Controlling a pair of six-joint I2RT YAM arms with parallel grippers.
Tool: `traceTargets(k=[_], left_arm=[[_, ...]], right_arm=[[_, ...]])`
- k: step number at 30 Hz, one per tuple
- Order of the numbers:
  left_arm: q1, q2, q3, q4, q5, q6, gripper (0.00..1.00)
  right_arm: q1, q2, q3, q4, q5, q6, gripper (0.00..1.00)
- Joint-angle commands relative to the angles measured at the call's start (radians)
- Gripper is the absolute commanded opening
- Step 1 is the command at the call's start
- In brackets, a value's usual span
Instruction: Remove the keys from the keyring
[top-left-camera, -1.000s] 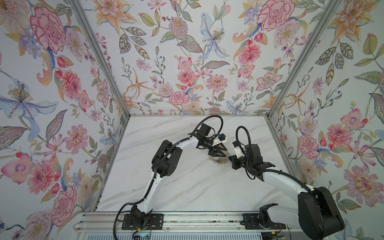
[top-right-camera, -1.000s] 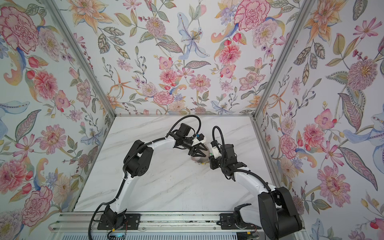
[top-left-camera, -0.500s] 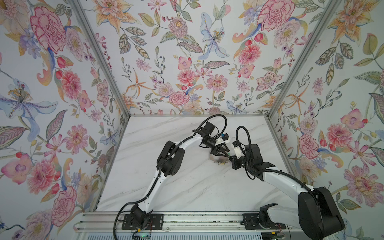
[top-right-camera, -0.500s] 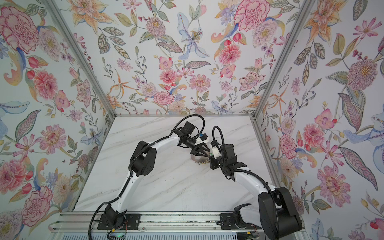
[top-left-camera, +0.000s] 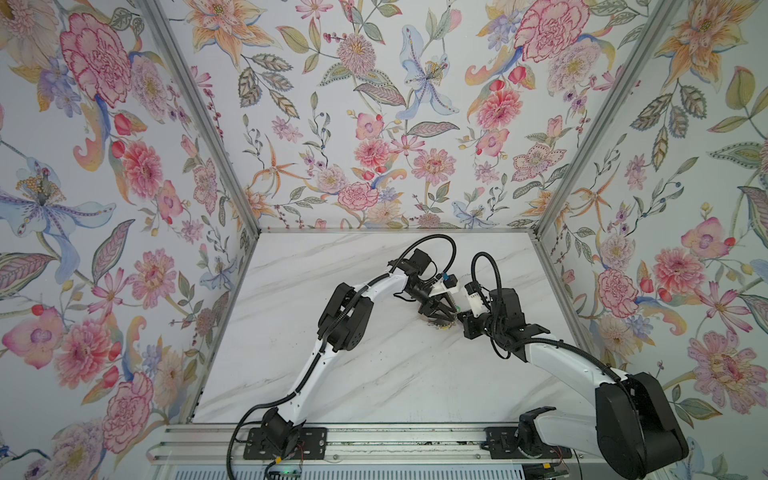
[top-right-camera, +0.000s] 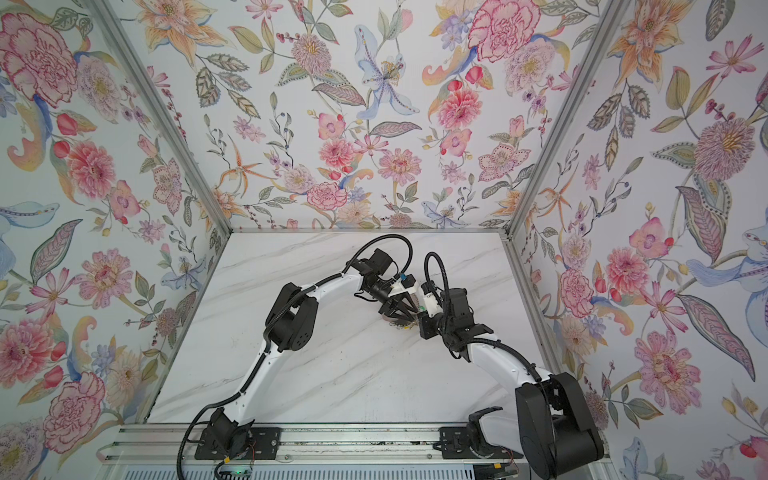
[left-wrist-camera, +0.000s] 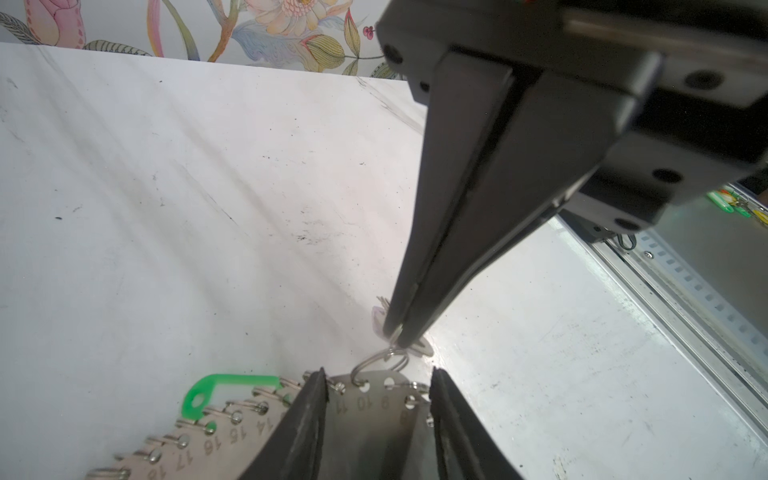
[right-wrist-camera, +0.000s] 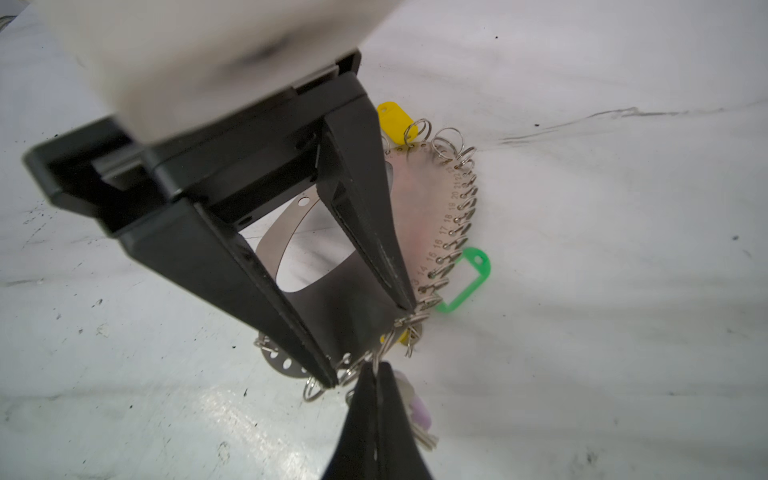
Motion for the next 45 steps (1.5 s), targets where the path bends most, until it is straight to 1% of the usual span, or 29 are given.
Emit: traceTargets(k=[1,4,10,19,34,36,42,45], left_arm=[[-0.015,0.017,0.029,-0.024,0.033,0.022,0.44],[-0.019,0.022,0.031,-0.021,0.027,0.019,0.44],[-0.02,0.033,0.036,-0.021,0.025,0.016,0.38],[-0.022,0.033,0.041,-0.029,0.006,0.019,0.2],[-0.015,0.018,0.044,-0.041,-0.018,0.024,0.04],[-0.014,0.015,0.044,-0.041,-0.019,0.023,0.0],[0.0,-0.005,0.036,-0.038,-0.008,0.015,0.0],[0.008,-0.031,0.021,-0.011,-0.018,-0.025,0.0]], right_arm=[[0.002,0.014,0.039,0.028,-0.025,-0.012,0.02],[0.003,0.02,0.039,0.028,-0.026,-0.011,0.01],[0.002,0.011,0.034,0.028,-0.021,-0.01,0.02],[0.0,0.006,0.032,0.024,-0.016,-0.008,0.02],[-0.005,-0.017,0.012,0.02,0.006,0.001,0.02],[-0.005,-0.024,0.007,0.019,0.007,0.006,0.02],[-0.005,-0.042,0.001,0.015,0.004,0.017,0.02],[-0.005,-0.058,-0.004,0.021,-0.012,0.029,0.02]])
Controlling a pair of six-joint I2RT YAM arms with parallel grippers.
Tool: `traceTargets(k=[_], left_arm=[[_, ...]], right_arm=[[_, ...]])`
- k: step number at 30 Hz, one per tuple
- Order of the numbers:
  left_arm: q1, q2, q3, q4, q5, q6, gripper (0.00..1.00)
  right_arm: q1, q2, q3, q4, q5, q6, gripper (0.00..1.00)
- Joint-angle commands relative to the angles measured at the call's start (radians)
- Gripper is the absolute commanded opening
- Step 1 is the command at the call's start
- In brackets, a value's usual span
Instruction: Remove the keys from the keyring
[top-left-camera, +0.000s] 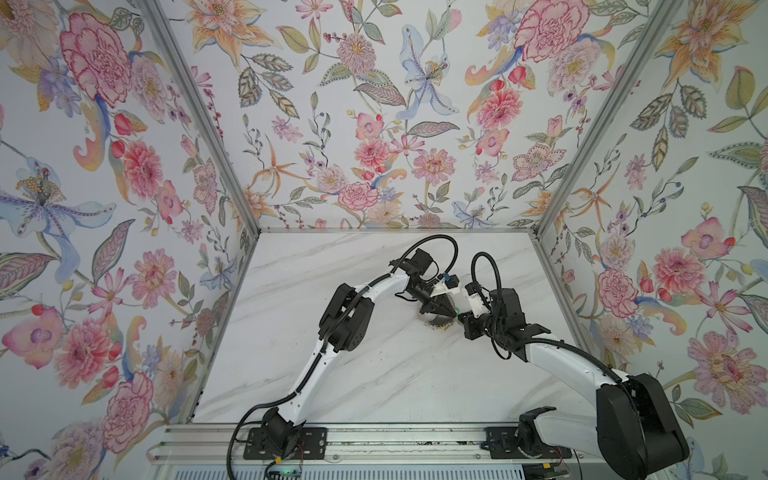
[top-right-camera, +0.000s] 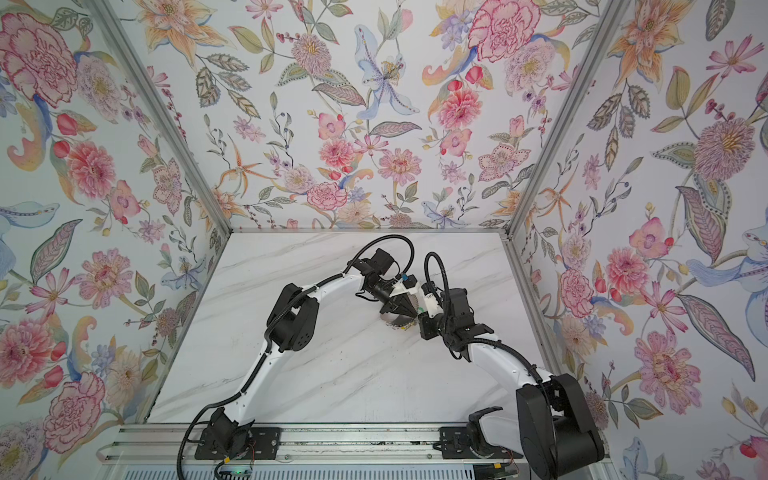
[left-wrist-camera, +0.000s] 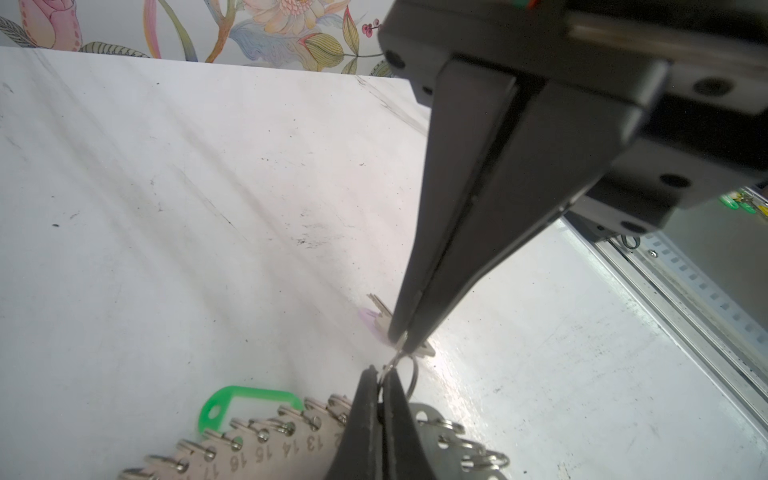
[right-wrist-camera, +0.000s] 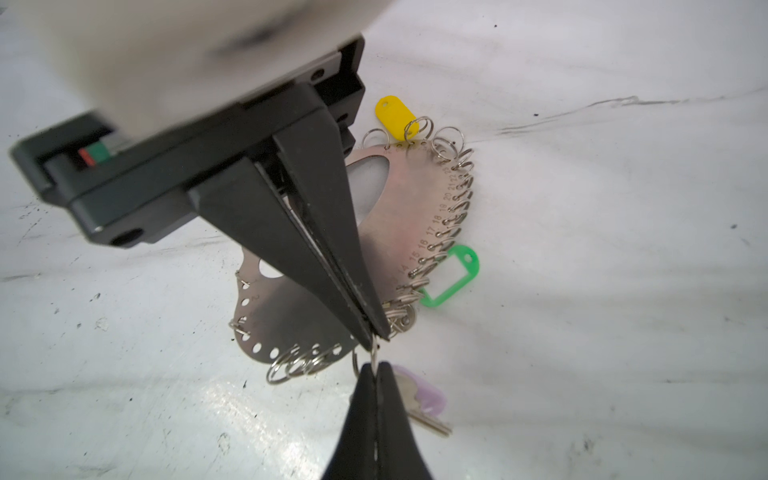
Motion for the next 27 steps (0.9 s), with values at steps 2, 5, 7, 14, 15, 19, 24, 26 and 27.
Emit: traceTargets(k=[2,5,7,14,15,19,24,26,27], left_arm=[[0.017,-0.072,-0.034,0.052,-0.012,-0.072,0.0],[0.025,-0.149,-0.133,0.219,-0.012,-0.217,0.0],[0.033,-0.212,-0.224,0.365,-0.017,-0.329,0.0],[0.095,-0.407,-0.637,1.341,-0.009,-1.072,0.0],[0.105,-0.413,-0.688,1.545,-0.006,-1.226,0.0],[0.124,-0.392,-0.746,2.069,0.004,-1.67,0.0],[0.117,-0.413,-0.768,2.163,-0.005,-1.761,0.0],[0.117,-0.436,-0.791,2.153,-0.028,-1.749,0.0],[0.116,-0.446,-0.803,2.144,-0.04,-1.743,0.0]], right_arm=[[-0.006,-0.057,-0.01,0.053,-0.022,0.035,0.02],[-0.004,-0.086,-0.007,0.044,-0.026,0.043,0.02],[-0.004,-0.109,-0.002,0.035,-0.027,0.049,0.02],[-0.003,-0.188,0.025,0.019,-0.042,0.065,0.02],[-0.003,-0.193,0.029,0.02,-0.052,0.069,0.02],[0.009,-0.204,0.045,0.032,-0.065,0.081,0.02],[0.03,-0.198,0.068,0.043,-0.068,0.079,0.02],[0.035,-0.197,0.073,0.044,-0.069,0.08,0.02],[0.039,-0.199,0.074,0.045,-0.07,0.08,0.02]])
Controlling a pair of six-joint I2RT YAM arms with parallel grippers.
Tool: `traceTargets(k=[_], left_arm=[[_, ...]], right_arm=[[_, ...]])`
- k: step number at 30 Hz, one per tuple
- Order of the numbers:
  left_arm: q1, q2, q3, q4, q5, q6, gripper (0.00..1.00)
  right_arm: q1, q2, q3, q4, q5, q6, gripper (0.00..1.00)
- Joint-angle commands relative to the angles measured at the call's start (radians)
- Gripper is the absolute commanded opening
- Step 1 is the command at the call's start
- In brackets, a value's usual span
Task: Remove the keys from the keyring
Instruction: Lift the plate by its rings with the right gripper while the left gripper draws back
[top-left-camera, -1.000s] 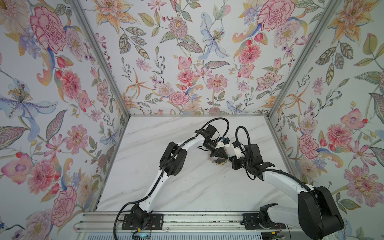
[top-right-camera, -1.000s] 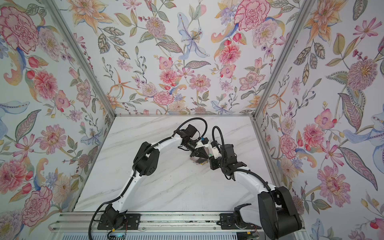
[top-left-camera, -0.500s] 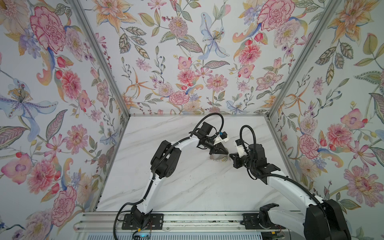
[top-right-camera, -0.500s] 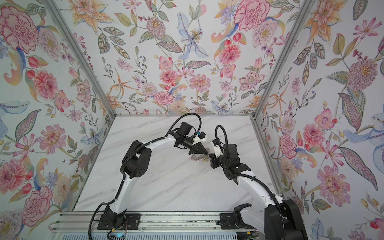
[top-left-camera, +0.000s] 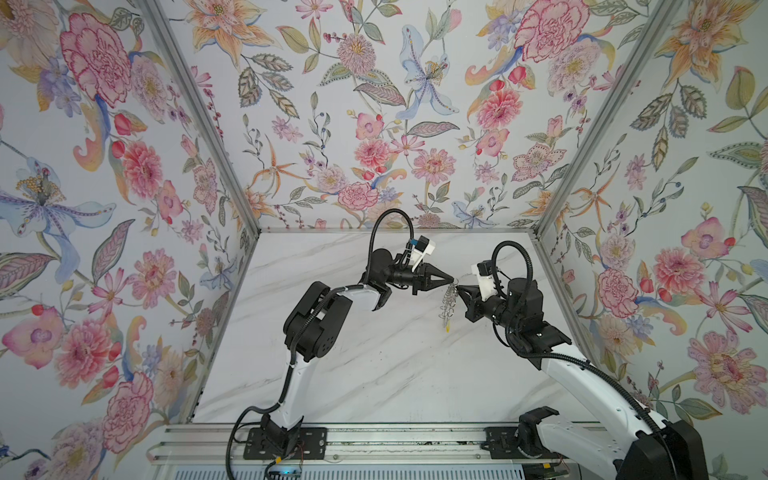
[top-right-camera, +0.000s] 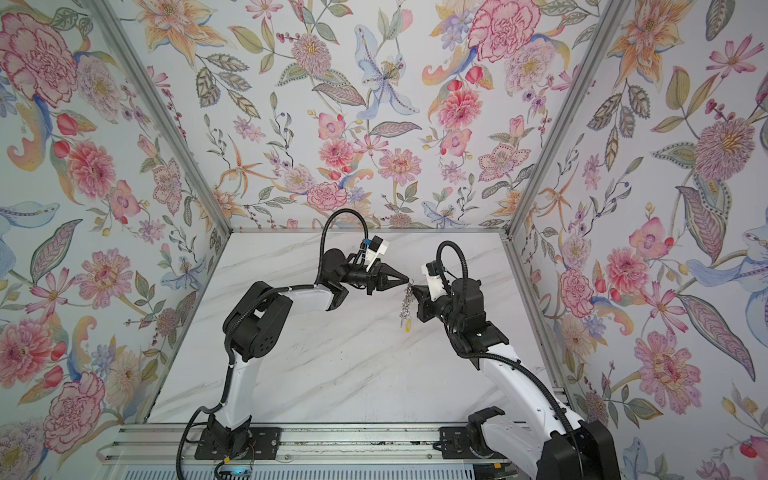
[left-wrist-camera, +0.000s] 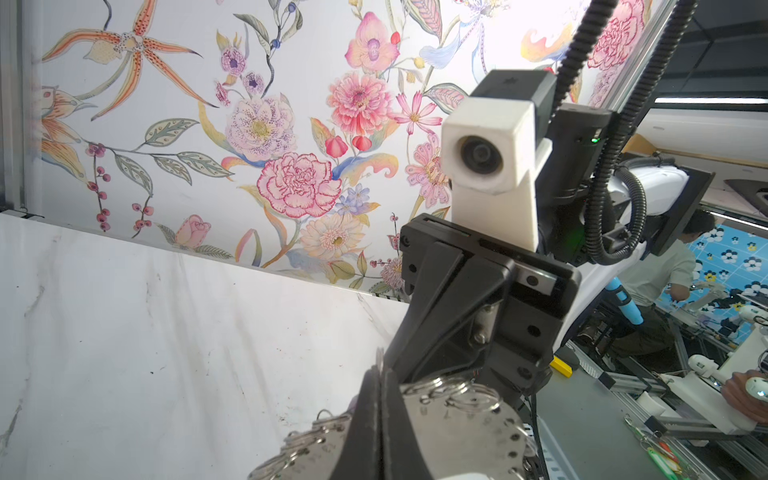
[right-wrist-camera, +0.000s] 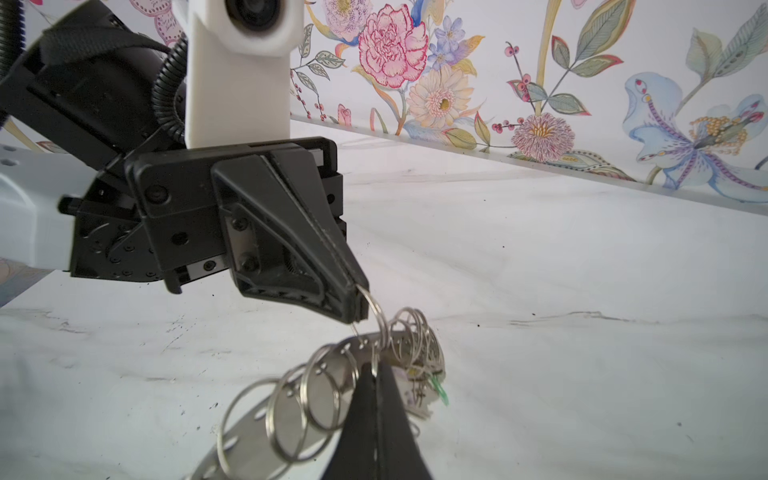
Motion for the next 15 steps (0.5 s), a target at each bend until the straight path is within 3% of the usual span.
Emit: traceTargets(k=[1,8,15], left_arm=[[0.029,-0.08,-0.031,0.176,-0.08,-0.088,0.0],[-0.002,-0.175,-0.094,-0.044,-0.15,0.109,0.0],[-0.003,-0.159,-0.087,0.044,-0.165,0.017,0.0]], right_arm=[[0.007,0.003,-0.003,-0.08,0.007,0.013,0.02],[0.051,0.013,0.007,-0.033,-0.014,0.043,0.02],[0.084,0.093,0.039,0.015,-0.059,0.051,0.02]])
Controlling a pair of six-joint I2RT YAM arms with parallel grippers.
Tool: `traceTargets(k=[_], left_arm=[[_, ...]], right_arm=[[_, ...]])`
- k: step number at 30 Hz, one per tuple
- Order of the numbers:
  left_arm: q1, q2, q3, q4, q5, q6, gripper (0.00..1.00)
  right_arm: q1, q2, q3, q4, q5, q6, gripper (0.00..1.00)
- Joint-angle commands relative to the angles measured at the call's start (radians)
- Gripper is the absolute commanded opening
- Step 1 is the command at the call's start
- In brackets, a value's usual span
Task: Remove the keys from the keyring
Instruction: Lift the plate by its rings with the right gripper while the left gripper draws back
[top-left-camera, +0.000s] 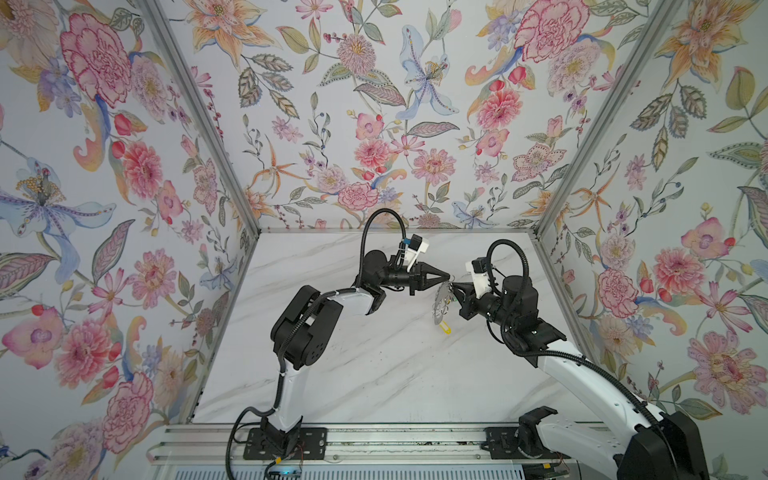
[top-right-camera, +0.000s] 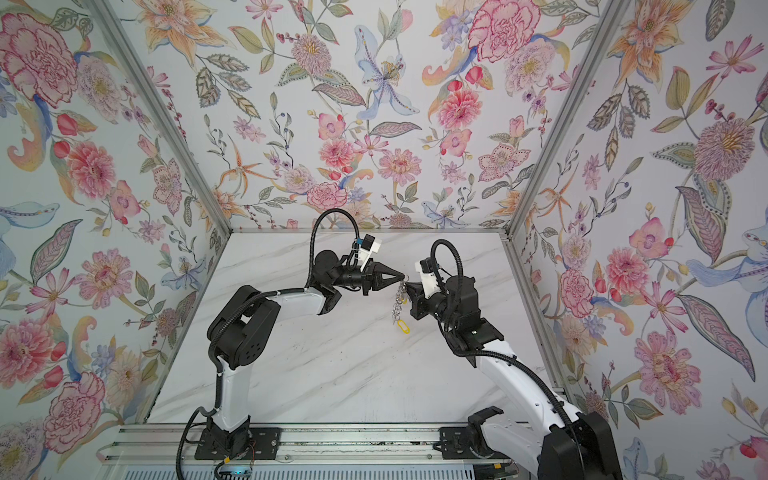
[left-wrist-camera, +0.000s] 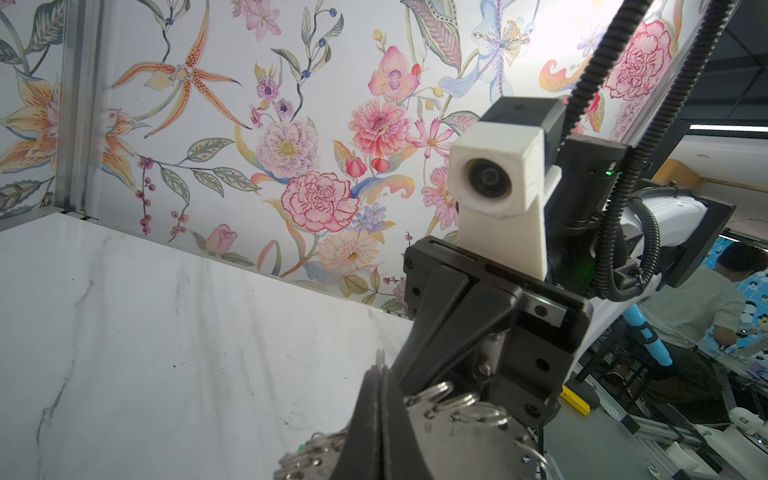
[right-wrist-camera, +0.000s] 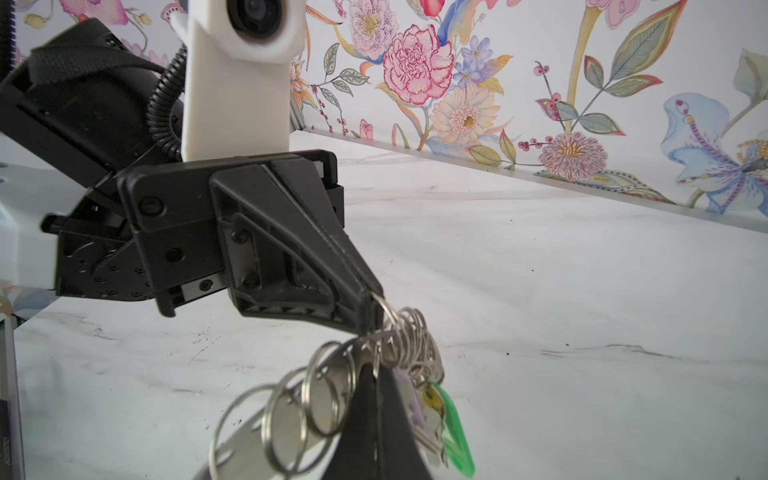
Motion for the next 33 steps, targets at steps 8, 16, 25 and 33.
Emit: traceTargets(k=[8,16,25,33], left_arm=[[-0.005,-0.036,0.009,0.14,-0.052,-0.062,0.0],[-0.024,-0.068,-0.052,0.237,0.017,-0.217,0.0],[0.004,-0.118,-0.129,0.224,0.007,-0.176,0.0],[0.015,-0.144,-0.158,0.165,0.002,-0.114,0.0]], right_arm=[[0.031,0.038,0.032,-0.064,0.03,-0.031,0.02],[0.078,-0.026,0.049,-0.135,0.26,-0.138,0.01],[0.099,-0.081,0.033,-0.14,0.387,-0.173,0.01],[0.107,-0.128,0.032,-0.153,0.434,-0.193,0.01]])
